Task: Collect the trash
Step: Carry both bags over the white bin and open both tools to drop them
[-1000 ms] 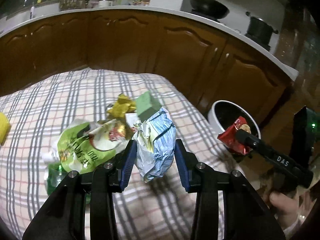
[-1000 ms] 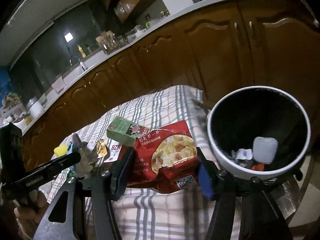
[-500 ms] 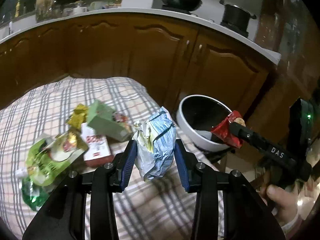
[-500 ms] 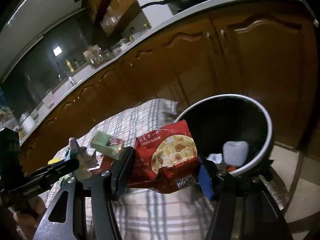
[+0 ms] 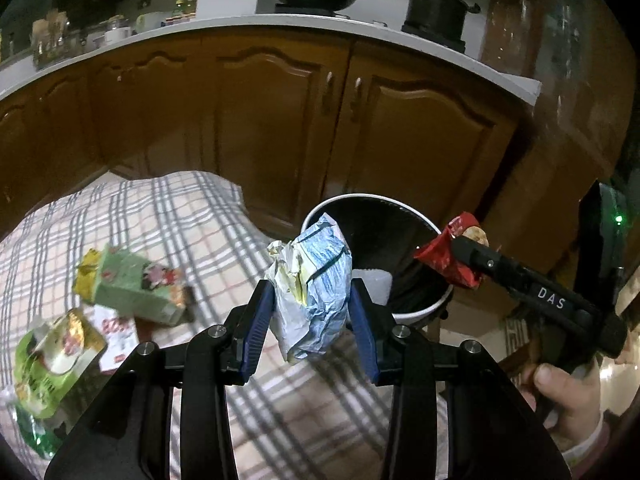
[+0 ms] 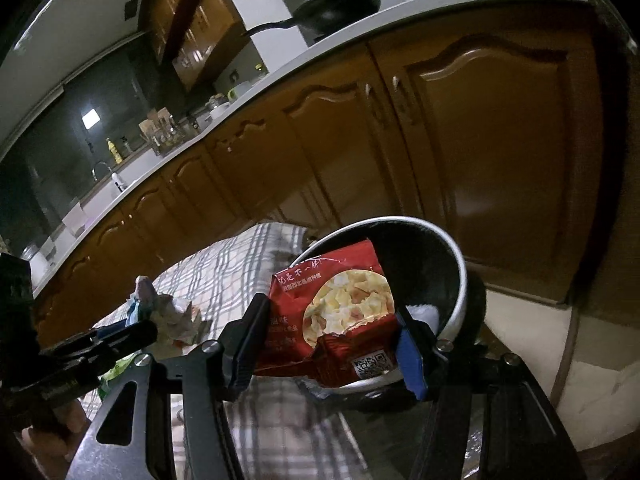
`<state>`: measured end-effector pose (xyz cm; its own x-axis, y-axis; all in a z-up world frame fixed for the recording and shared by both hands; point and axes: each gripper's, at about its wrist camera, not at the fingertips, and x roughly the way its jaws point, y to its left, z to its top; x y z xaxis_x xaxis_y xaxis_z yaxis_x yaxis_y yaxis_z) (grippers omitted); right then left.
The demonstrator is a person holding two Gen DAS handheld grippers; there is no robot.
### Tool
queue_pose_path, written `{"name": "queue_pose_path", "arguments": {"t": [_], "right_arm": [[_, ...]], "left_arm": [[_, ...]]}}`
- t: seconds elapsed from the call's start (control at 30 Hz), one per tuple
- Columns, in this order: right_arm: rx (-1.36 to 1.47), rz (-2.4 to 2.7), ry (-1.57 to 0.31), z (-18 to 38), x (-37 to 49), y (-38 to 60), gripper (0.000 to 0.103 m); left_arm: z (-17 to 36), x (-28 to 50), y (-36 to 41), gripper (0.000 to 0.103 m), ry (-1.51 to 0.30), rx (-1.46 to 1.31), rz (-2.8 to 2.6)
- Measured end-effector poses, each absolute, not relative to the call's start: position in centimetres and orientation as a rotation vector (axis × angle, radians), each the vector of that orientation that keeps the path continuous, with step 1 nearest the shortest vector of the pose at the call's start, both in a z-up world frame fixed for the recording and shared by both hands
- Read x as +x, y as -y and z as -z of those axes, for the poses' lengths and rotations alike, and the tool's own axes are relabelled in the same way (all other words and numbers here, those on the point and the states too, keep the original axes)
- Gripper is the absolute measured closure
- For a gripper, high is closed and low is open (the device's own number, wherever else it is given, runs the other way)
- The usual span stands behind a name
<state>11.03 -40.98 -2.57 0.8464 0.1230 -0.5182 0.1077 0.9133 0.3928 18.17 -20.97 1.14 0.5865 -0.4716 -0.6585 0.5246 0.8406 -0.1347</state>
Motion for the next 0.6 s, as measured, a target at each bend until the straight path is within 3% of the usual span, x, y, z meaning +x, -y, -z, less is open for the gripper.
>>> {"name": "queue_pose_path", "arguments": {"t": [0.6], "right_arm": [[0.391,0.011,-0.598,3.5,14.2,43.7,0.043]], "left_arm": [[0.5,22.4,27.3,0.065,-0.789,0.101,0.628]]}}
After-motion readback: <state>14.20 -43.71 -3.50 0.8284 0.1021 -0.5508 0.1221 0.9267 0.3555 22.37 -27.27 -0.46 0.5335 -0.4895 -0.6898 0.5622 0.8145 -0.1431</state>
